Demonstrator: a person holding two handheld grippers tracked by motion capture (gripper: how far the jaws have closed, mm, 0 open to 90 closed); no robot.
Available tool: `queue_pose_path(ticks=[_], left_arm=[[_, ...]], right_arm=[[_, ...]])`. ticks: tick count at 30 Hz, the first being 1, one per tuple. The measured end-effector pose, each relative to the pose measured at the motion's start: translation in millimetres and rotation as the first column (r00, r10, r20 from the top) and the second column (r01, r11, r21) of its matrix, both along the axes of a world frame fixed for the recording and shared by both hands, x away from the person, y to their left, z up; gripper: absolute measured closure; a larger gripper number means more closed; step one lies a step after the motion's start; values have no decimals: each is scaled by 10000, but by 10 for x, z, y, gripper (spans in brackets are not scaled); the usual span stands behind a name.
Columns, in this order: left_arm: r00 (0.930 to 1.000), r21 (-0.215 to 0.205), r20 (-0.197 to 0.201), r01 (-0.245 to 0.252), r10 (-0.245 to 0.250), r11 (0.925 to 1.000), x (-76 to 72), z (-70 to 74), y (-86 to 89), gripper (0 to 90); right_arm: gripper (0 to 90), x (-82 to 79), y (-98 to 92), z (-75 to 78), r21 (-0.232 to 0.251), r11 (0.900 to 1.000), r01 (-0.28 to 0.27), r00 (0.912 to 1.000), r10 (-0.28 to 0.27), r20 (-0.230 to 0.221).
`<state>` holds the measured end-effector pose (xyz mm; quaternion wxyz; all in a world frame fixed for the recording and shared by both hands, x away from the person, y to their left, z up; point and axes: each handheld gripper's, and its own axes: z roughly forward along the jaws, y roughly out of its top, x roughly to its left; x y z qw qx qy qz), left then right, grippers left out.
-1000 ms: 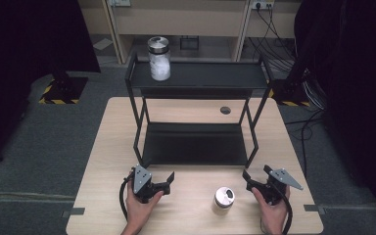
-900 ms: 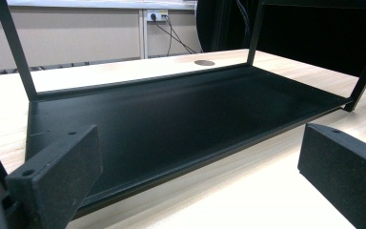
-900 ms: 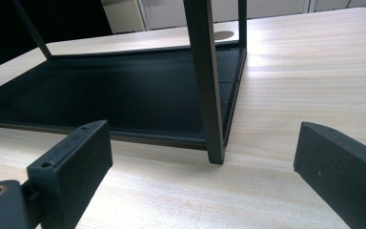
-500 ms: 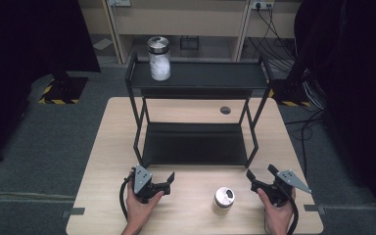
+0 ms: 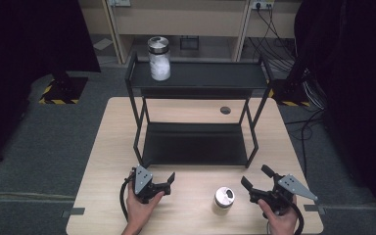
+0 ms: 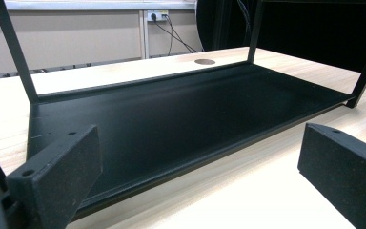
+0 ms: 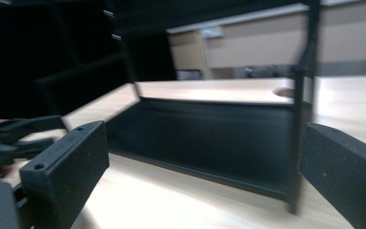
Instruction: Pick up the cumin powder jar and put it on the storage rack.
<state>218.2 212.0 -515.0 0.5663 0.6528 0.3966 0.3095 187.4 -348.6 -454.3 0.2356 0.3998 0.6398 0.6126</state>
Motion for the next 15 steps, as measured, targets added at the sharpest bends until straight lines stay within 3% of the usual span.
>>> queue_pose_path(ticks=[2, 5, 6, 7, 8, 10, 14, 15], left_arm=[[10000, 35, 5, 3, -3, 10000, 0, 2, -3, 3], [10000, 26, 7, -5, 5, 10000, -1, 1, -4, 3], [10000, 19, 11, -10, 10, 10000, -2, 0, -3, 3], [10000, 15, 15, -10, 10, 10000, -3, -1, -3, 3], [10000, 21, 14, -1, 1, 10000, -2, 0, -3, 3], [10000, 15, 19, -4, 4, 10000, -3, -1, -3, 3], [10000, -8, 10, 2, -2, 10000, -1, -2, 1, 3], [10000, -8, 10, 2, -2, 10000, -1, -2, 1, 3]], right_arm=[[34, -12, -9, 49, -13, 9978, -668, 9976, 668, 190], [34, -17, -3, 77, -60, 9944, -1055, 9940, 1056, 286], [33, -1, -5, 93, -74, 9875, -1577, 9870, 1578, 308], [33, -1, -5, 93, -74, 9875, -1577, 9870, 1578, 308], [34, 22, 12, 103, -334, 9777, -2074, 9775, 2084, 314], [34, 64, 33, 92, -588, 9649, -2560, 9662, 2574, 169], [34, 119, 99, 52, -1161, 9420, -3149, 9491, 3132, -328], [34, 119, 99, 52, -1161, 9420, -3149, 9491, 3132, -328]])
